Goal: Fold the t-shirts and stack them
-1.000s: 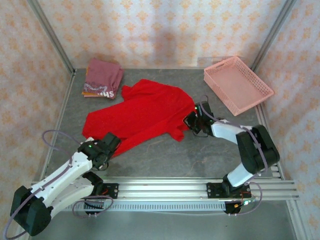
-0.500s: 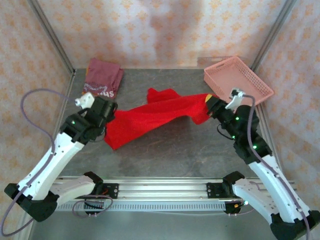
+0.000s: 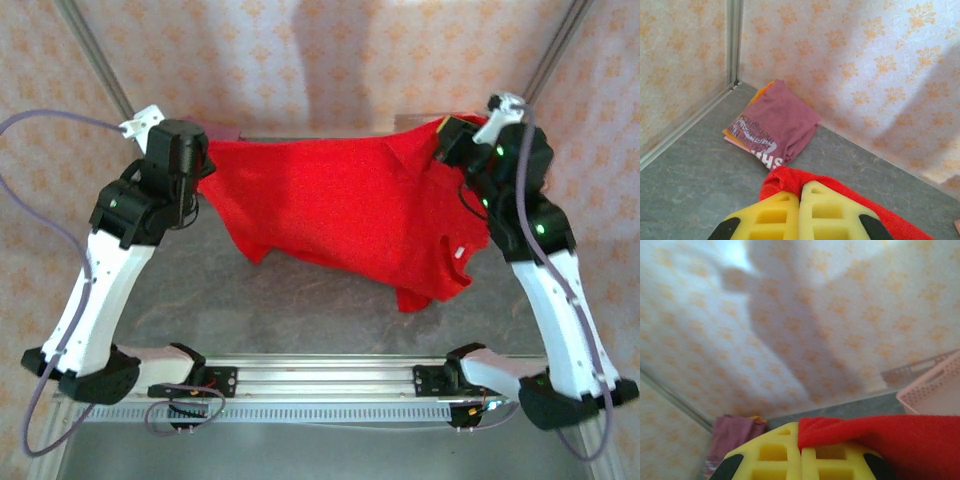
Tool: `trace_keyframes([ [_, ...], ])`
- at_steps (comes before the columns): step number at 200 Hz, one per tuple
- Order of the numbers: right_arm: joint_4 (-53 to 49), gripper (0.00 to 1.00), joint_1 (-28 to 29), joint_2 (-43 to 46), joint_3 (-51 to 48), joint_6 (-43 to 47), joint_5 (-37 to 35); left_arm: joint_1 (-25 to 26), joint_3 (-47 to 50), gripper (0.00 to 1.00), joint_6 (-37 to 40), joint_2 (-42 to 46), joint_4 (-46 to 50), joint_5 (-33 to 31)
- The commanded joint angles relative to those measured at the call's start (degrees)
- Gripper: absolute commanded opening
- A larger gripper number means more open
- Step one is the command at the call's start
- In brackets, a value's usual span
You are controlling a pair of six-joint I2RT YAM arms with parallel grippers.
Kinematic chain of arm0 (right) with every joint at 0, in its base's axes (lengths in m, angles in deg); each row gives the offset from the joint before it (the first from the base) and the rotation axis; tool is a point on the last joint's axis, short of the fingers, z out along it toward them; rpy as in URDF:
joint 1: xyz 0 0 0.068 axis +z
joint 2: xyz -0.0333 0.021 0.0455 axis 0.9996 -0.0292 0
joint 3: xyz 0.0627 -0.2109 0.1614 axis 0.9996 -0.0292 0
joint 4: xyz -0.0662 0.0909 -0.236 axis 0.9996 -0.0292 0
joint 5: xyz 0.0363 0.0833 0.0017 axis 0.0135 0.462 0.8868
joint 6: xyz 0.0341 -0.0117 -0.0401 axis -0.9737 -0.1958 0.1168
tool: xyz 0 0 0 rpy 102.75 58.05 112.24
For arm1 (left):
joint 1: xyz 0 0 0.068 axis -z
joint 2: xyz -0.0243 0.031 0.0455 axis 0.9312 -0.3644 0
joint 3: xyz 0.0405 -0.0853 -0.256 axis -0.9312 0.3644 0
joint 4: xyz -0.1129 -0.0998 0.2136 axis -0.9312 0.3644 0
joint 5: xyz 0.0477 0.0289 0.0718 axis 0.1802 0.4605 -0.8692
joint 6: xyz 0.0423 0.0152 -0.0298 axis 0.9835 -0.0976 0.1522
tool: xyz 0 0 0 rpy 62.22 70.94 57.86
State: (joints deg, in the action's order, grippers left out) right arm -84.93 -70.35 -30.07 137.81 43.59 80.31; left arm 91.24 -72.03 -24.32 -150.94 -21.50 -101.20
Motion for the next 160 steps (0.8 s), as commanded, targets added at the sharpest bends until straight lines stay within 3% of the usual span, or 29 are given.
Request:
trace_keyframes([
  [1,-4.91,0.0,-2.14,-8.35,3.59,2.25,2.7,-2.24,-2.47,0.0,3.01,-7.45,-1.8,2.41],
  [35,-0.54,0.0,-5.29,-20.56,11.86,2.52,7.31,-5.48,-9.54,0.0,4.66,-18.28,-6.44,5.7],
  [54,1.03,0.0,-6.68,-28.4,20.17,2.74,9.62,-7.12,-19.47,0.0,6.98,-26.38,-6.71,7.07],
  [91,-3.82,0.0,-7.26,-40.02,47.15,2.77,12.1,-12.6,-58.15,0.0,7.18,-45.88,1.53,16.45],
  [104,-7.64,0.0,-7.26,-42.87,57.91,2.96,12.35,-15.36,-65.91,0.0,3.47,-47.73,2.03,21.94],
  [117,-8.92,0.0,-7.26,-42.42,62.03,3.18,12.2,-17.03,-64.31,0.0,1.74,-44.37,0.43,24.32],
  [132,-7.51,0.0,-7.29,-37.78,57.96,3.41,11.85,-17.34,-56.57,0.0,2.36,-37.09,-1.9,24.16],
  [160,0.46,0.0,-7.25,-22.89,34.06,3.38,12.88,-17.34,-29.48,0.0,2.96,-18.55,-11.44,23.12],
])
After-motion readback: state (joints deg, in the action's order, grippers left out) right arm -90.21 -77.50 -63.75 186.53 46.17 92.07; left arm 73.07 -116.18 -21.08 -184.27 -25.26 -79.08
